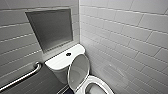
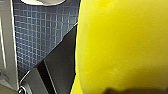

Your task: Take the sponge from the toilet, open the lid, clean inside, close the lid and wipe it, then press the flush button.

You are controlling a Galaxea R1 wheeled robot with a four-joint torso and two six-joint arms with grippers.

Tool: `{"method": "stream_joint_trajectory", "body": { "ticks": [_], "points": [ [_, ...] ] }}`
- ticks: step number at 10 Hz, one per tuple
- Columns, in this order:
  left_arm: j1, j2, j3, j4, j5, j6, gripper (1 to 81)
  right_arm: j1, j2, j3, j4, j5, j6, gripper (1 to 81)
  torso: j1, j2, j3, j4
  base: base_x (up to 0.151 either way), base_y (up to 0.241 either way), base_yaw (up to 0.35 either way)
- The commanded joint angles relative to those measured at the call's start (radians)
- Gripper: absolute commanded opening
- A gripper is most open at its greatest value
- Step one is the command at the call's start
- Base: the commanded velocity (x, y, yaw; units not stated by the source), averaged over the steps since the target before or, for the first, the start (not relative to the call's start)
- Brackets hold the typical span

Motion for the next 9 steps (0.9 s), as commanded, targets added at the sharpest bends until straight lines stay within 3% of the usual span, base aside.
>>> {"method": "stream_joint_trajectory", "body": {
  "ticks": [1,2,4,8,9],
  "points": [
    [0.033,-0.054,0.051,0.317,0.155,0.014,81.1,0.003,-0.051,0.067,-0.013,-0.064,-0.005,1.0,0.0,0.0,0.0,0.0,0.0,0.0,0.0],
    [0.094,-0.057,0.042,0.416,0.176,0.014,81.1,-0.002,-0.06,0.092,-0.013,-0.064,-0.007,1.0,0.0,0.0,0.0,0.0,0.0,0.0,0.0],
    [0.209,-0.06,0.021,0.571,0.176,0.016,81.1,-0.005,-0.111,0.196,-0.08,-0.055,-0.008,1.0,0.0,0.0,0.0,0.0,0.0,0.0,0.0],
    [0.373,-0.042,-0.114,0.645,0.162,0.017,81.1,-0.007,-0.16,0.255,-0.088,-0.044,-0.007,1.0,0.0,0.0,0.001,0.0,0.0,0.0,0.0],
    [0.413,-0.042,-0.131,0.677,0.15,0.017,81.1,-0.013,-0.187,0.271,-0.087,-0.009,-0.007,1.0,0.0,0.0,0.001,0.0,0.0,0.0,0.0]
  ]
}}
